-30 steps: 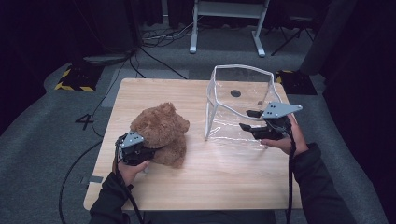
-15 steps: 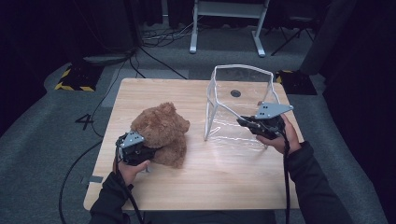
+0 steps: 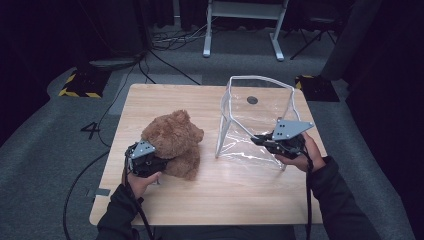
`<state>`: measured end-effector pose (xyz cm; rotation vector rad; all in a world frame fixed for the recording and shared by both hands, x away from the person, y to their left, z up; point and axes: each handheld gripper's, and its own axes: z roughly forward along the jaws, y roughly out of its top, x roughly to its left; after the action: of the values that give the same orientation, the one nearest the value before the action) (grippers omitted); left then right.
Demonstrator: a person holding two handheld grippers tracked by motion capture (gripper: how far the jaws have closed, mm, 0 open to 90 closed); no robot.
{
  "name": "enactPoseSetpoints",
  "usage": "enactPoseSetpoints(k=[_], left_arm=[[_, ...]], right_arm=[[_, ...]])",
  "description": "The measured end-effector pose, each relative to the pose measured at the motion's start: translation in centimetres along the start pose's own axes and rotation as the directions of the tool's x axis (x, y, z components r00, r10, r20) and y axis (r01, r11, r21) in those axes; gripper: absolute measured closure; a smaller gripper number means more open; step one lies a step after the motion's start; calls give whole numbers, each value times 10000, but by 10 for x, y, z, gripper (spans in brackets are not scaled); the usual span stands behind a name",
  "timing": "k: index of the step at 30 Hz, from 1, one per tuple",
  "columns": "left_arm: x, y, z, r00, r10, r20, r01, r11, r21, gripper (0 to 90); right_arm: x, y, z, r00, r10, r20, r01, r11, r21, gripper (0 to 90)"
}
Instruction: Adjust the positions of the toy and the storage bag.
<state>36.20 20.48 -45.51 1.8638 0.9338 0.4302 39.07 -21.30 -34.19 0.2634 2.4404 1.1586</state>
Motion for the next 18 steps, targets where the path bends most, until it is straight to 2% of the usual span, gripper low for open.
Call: enactPoseSetpoints(k=[9, 16, 18], left_arm=[[-1, 1, 1, 10000, 11, 54, -11, 10000, -15, 567], [-1, 1, 2, 9999, -14, 111, 14, 10000, -31, 567], [0, 1, 2, 9999, -29, 117, 29, 10000, -22, 566]], right_arm=[[29, 3, -10, 9972, -598, -441, 589, 9980, -212, 876], [33, 1, -15, 9974, -573, -427, 561, 9980, -283, 871], [33, 0, -16, 9977, -553, -392, 539, 9979, -348, 815]])
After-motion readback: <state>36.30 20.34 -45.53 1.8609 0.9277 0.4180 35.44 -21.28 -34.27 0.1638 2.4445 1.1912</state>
